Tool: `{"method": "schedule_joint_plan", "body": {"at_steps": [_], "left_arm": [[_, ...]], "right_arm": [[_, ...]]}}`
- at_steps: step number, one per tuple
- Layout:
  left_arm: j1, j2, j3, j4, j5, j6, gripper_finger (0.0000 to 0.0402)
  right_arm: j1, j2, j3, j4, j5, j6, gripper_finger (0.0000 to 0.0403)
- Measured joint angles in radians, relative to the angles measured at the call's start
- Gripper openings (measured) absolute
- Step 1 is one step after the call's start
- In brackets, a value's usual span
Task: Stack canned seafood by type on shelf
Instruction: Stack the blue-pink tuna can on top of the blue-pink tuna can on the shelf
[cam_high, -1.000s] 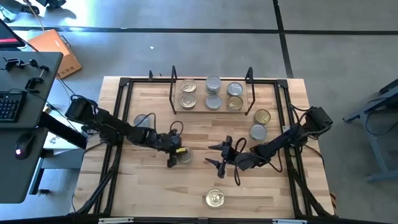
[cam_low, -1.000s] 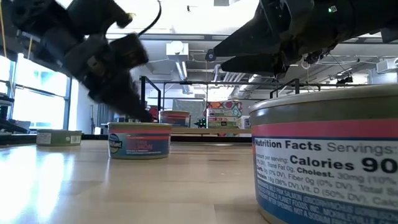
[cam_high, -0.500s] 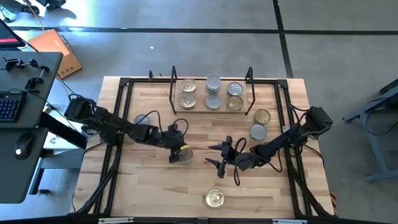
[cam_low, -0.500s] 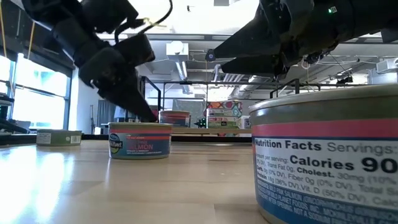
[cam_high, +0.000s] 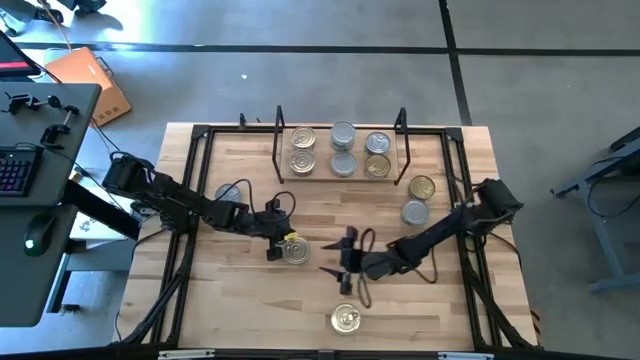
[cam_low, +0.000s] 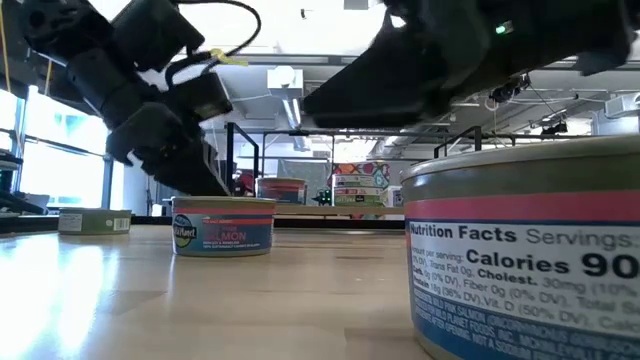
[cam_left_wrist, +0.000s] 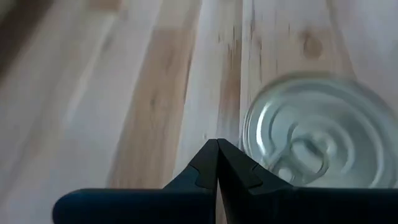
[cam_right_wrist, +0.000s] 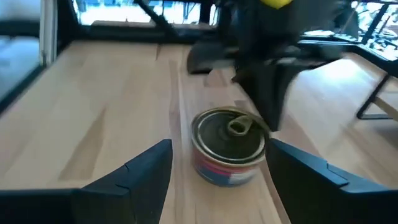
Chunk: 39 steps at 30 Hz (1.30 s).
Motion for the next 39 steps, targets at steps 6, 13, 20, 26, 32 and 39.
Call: {"method": "schedule_joint_plan", "body": {"at_steps": [6, 13, 20, 26, 32, 39], "left_arm": [[-0.044, -0.079, 0.001, 0.003, -0.023, 0.000, 0.0000], [-0.053, -0.039, 0.000, 0.002, -0.002, -0.008, 0.0000], [-0.028, 0.034, 0.005, 0.046, -0.022, -0.007, 0.0000], [0.011, 0.045, -0.001, 0.033, -0.016, 0.000, 0.0000], [0.026, 0.048, -0.027, 0.050, 0.008, 0.003, 0.0000], [0.025, 0.050, -0.030, 0.067, 0.008, 0.019, 0.0000]], "right_arm": [[-0.010, 0.067, 0.132, -0.133, -0.008, -0.012, 0.0252], [-0.032, 0.078, 0.184, -0.177, -0.073, -0.009, 0.0252], [-0.048, 0.078, 0.184, -0.244, -0.095, -0.102, 0.0252], [-0.047, 0.079, 0.184, -0.290, -0.096, -0.292, 0.0252], [-0.054, 0.079, 0.184, -0.280, 0.007, -0.415, 0.0252], [-0.110, 0.079, 0.238, -0.355, -0.035, -0.380, 0.0252]]}}
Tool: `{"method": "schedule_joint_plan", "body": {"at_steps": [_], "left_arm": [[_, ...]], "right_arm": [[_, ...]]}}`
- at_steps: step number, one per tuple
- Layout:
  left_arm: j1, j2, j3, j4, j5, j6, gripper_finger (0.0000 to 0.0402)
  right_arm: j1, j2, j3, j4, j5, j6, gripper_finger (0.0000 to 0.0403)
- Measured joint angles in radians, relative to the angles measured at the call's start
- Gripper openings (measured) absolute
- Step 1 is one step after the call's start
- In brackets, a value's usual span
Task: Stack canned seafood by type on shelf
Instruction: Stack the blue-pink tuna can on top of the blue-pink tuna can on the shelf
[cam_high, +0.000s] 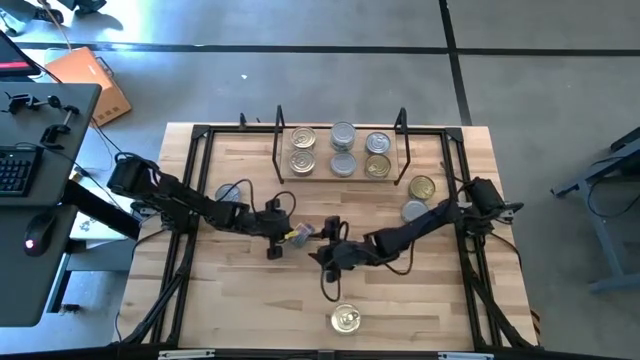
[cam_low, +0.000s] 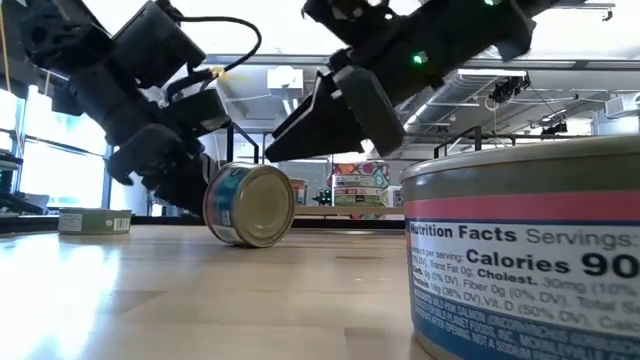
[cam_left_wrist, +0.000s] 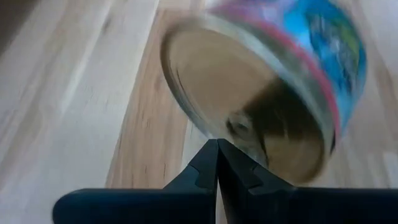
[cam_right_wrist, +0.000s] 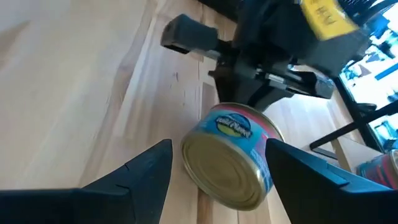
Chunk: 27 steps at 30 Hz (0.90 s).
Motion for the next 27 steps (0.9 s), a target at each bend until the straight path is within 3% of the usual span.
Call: {"method": "schedule_joint_plan", "body": {"at_steps": [6, 15, 18, 27], "left_arm": [[0.000, 0.000, 0.000, 0.055, -0.002, 0.040, 0.0000], [0.000, 0.000, 0.000, 0.166, -0.003, 0.125, 0.0000], [0.001, 0.000, 0.000, 0.191, -0.003, 0.149, 0.0000], [0.025, 0.000, 0.000, 0.213, -0.003, 0.165, 0.0000]], "right_arm": [[-0.062, 0.000, 0.155, -0.309, -0.096, -0.059, 0.0252], [-0.134, 0.000, 0.367, -0.717, -0.225, -0.282, 0.0252], [-0.154, 0.000, 0.379, -0.760, -0.279, -0.379, 0.0252], [-0.218, 0.000, 0.374, -0.780, -0.253, -0.696, 0.0252]]}}
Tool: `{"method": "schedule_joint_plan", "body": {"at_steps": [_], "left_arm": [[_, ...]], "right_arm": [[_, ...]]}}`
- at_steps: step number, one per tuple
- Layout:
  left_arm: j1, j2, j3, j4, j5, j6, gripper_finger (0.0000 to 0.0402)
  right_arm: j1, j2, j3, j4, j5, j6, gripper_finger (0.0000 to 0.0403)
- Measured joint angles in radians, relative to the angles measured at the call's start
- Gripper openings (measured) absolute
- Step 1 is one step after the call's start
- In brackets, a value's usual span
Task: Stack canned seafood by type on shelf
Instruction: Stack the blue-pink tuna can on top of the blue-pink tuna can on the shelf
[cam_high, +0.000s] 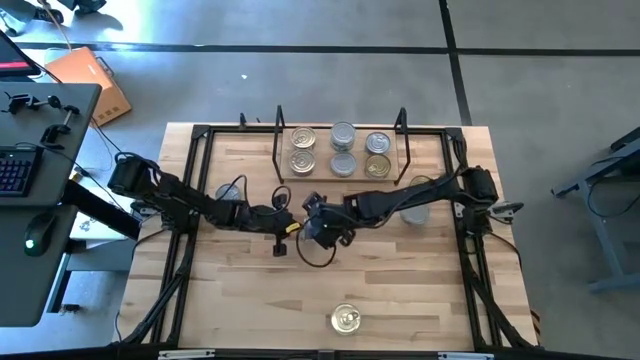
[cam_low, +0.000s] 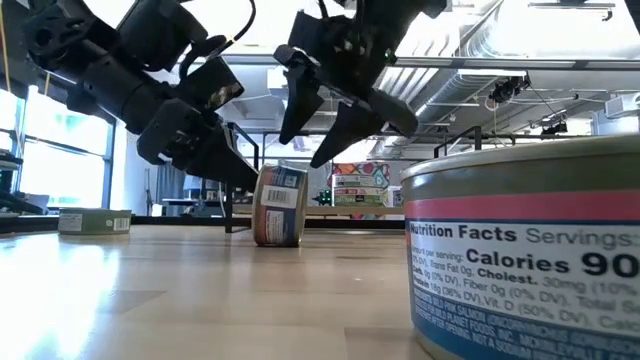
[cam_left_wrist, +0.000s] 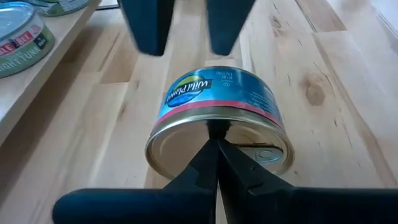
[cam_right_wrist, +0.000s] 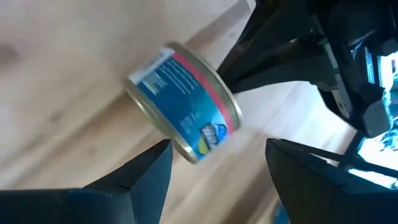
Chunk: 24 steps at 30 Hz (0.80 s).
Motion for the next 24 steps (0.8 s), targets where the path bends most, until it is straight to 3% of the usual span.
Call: {"method": "schedule_joint_plan", "body": {"at_steps": [12, 24], "left_arm": [[0.053, 0.000, 0.000, 0.000, 0.004, 0.046, 0.0000], [0.062, -0.001, 0.001, 0.009, -0.009, 0.079, 0.0000]], "right_arm": [[-0.021, 0.109, -0.002, 0.085, 0.015, -0.204, 0.0252], [0.047, 0.113, 0.084, -0.017, 0.061, 0.009, 0.0252]]}}
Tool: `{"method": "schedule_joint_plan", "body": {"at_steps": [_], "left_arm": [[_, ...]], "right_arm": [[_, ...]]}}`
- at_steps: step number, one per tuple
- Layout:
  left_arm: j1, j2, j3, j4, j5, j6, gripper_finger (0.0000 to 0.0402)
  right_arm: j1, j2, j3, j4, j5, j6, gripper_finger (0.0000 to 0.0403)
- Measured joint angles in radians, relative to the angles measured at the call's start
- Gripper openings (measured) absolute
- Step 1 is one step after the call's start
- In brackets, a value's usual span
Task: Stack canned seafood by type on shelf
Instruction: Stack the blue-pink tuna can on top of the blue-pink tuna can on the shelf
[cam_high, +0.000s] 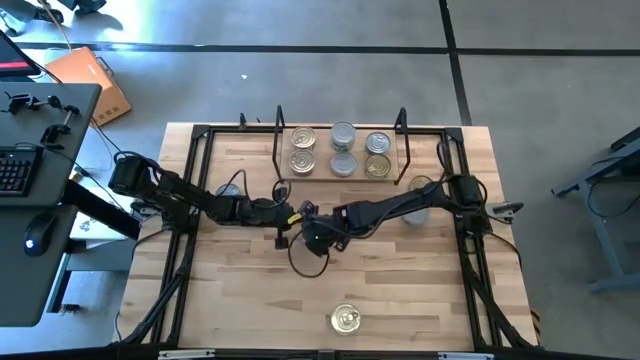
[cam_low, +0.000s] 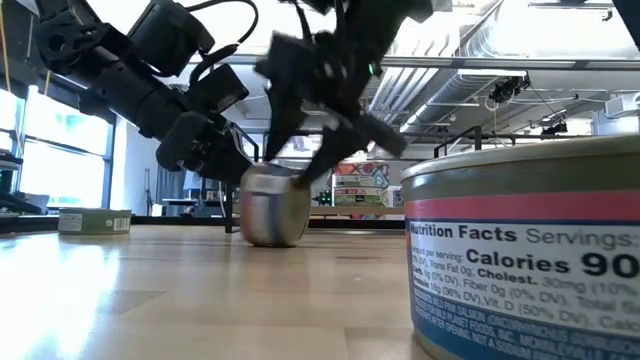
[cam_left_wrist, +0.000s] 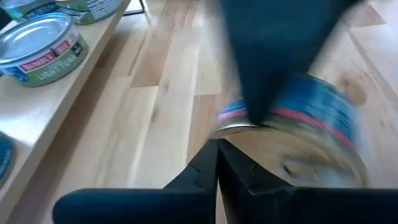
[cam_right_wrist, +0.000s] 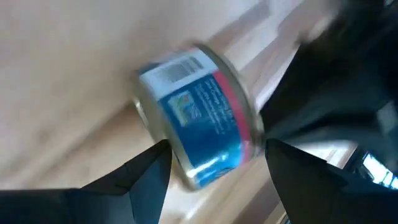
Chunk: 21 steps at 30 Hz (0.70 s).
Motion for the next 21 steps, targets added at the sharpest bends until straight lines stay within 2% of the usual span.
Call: {"method": "schedule_joint_plan", "body": {"at_steps": [6, 12, 16, 21], "left_arm": [[0.000, 0.000, 0.000, 0.000, 0.002, 0.002, 0.0000], [-0.002, -0.015, 0.000, -0.032, 0.000, 0.008, 0.0000], [-0.019, -0.114, 0.000, -0.174, -0.054, 0.007, 0.0000], [-0.049, -0.247, 0.000, -0.437, -0.072, -0.086, 0.0000]], "right_arm": [[0.031, 0.000, 0.069, -0.014, -0.015, 0.108, 0.0252], [-0.002, 0.000, 0.073, -0.027, -0.164, 0.279, 0.0252], [-0.032, 0.000, 0.073, -0.026, -0.206, 0.345, 0.0252], [-0.062, 0.011, 0.073, 0.001, -0.302, 0.307, 0.0252]]}}
